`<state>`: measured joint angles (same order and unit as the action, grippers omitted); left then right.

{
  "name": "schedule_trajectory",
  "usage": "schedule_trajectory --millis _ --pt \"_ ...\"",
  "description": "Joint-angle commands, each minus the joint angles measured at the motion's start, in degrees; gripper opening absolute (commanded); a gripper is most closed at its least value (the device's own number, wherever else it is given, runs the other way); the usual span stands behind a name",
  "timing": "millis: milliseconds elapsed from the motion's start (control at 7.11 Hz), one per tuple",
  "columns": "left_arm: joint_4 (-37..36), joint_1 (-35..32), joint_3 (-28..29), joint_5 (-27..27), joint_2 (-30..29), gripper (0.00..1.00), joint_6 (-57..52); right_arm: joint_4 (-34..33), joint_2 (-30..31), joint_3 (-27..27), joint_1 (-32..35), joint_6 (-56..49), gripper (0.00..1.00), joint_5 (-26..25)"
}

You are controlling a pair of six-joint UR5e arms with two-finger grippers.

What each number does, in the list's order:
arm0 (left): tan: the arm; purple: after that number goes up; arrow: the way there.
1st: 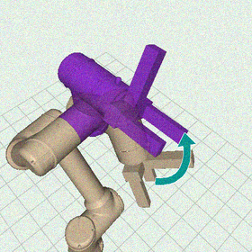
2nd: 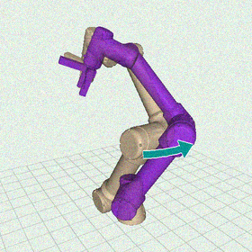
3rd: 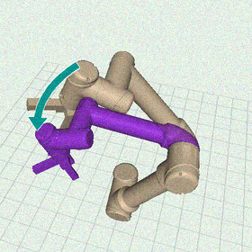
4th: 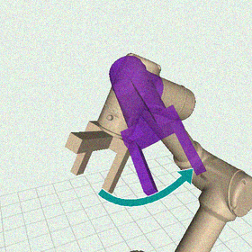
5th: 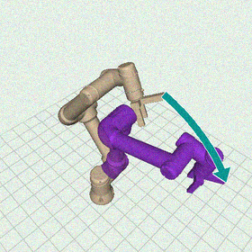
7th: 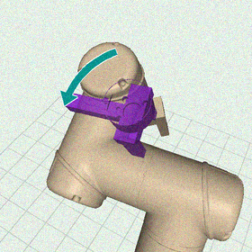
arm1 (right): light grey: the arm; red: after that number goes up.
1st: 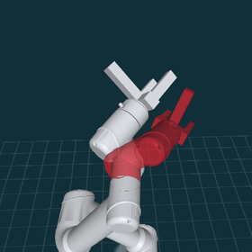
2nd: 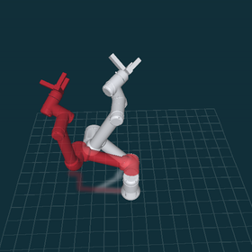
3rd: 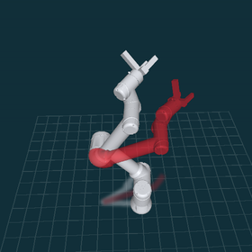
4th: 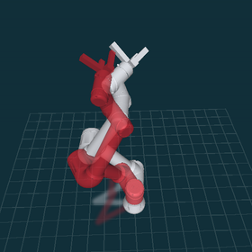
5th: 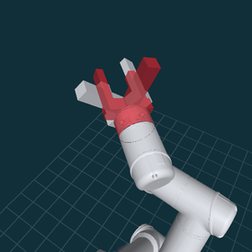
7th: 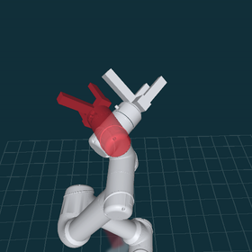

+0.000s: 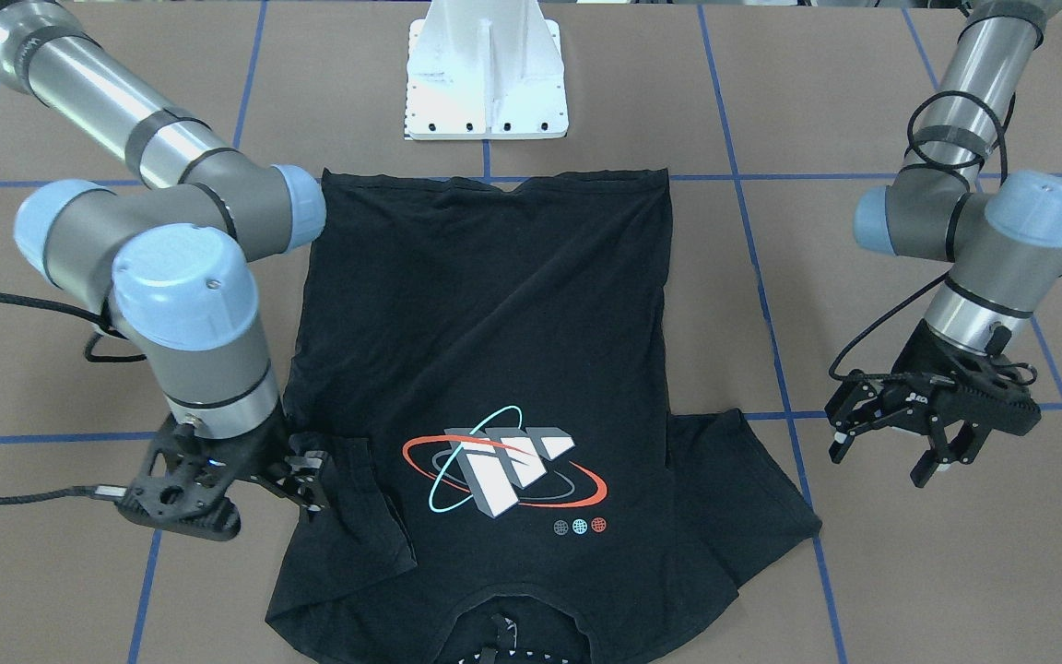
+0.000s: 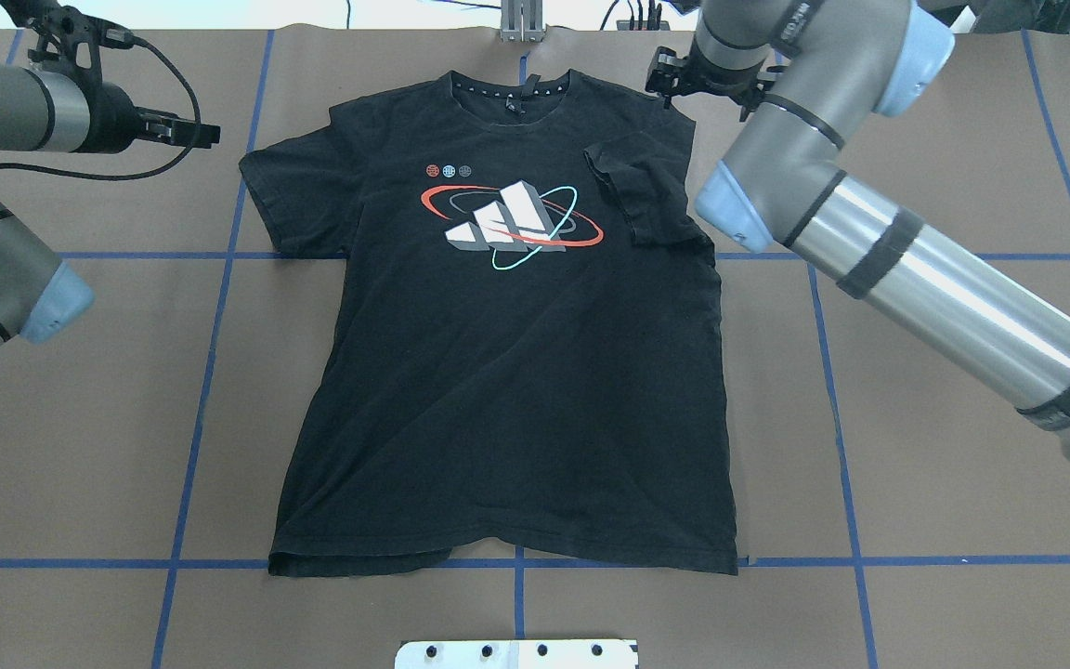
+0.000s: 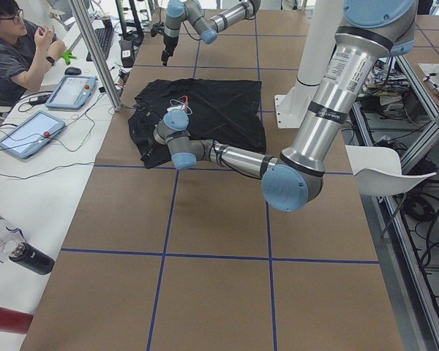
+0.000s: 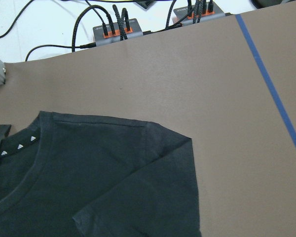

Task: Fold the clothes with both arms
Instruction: 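Release and raise the right gripper away while the left gripper approaches the shirt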

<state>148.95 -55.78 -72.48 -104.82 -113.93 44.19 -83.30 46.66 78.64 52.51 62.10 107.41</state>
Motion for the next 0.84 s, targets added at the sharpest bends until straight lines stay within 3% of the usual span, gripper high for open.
schedule_trajectory --millis 0,422,703 --pt "4.9 4.0 7.3 8.4 -2.8 0.95 4.9 0.0 11.8 11.1 4.4 -10.0 1.0 3.9" --pt "7.0 6.9 14.9 12.0 -6.6 0.81 7.5 0.7 19.3 15.0 7.8 -19.4 1.0 6.6" --pt "7.0 6.9 15.4 11.9 -7.1 0.61 7.8 0.8 19.4 15.1 7.7 -19.3 1.0 6.5"
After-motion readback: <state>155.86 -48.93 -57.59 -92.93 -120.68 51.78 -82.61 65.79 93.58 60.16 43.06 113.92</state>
